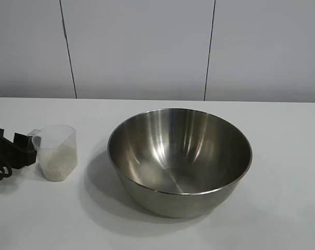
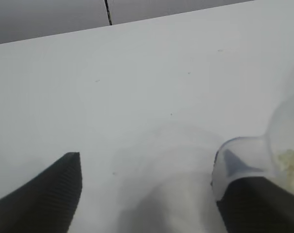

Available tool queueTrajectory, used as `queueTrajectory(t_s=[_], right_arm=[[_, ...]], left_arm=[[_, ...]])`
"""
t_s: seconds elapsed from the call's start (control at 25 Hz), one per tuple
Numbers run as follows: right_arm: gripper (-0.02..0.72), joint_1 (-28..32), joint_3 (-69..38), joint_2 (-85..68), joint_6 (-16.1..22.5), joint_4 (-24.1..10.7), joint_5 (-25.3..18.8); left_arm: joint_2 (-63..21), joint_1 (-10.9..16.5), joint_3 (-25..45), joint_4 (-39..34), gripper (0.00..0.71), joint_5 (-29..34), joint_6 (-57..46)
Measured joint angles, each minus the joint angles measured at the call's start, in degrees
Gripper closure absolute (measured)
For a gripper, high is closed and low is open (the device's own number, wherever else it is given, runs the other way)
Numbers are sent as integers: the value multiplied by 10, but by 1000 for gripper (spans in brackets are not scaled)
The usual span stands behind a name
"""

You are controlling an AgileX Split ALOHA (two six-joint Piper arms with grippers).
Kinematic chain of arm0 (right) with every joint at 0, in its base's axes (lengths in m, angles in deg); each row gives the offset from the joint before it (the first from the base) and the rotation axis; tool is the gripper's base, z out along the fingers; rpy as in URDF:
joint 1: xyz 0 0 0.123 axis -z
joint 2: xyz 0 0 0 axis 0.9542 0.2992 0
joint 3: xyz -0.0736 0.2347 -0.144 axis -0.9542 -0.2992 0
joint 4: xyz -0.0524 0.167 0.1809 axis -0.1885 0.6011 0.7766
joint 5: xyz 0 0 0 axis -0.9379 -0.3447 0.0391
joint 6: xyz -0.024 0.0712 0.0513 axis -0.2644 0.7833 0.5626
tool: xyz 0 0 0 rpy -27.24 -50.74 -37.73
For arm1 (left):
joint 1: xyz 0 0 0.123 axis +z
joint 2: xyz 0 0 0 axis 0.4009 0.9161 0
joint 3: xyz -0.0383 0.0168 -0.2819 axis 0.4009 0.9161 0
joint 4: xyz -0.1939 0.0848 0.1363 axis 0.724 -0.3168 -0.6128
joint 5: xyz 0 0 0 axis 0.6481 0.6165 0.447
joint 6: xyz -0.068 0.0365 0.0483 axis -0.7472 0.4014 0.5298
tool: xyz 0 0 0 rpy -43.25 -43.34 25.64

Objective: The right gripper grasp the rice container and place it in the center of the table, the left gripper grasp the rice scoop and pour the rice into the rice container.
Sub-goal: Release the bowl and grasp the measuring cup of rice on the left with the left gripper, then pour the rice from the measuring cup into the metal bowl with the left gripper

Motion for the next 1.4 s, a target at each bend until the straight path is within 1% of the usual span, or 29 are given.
queueTrajectory(t_s=[0.16, 0.28, 0.52, 0.72, 0.84, 1.16, 1.4], right_arm=[[42, 0, 0, 0, 0, 0, 0], [42, 0, 0, 0, 0, 0, 0], [42, 0, 0, 0, 0, 0, 0], [42, 0, 0, 0, 0, 0, 0], [42, 0, 0, 0, 0, 0, 0], [42, 0, 0, 0, 0, 0, 0], [42, 0, 0, 0, 0, 0, 0]], left_arm=[[2, 0, 0, -4, 393, 0, 0], [2, 0, 0, -5, 485, 0, 0], [4, 0, 0, -7, 571, 0, 0], [4, 0, 0, -12, 674, 0, 0], [4, 0, 0, -27, 696, 0, -1], [2, 1, 0, -55, 698, 0, -1], [-49, 1, -2, -62, 700, 4, -1]])
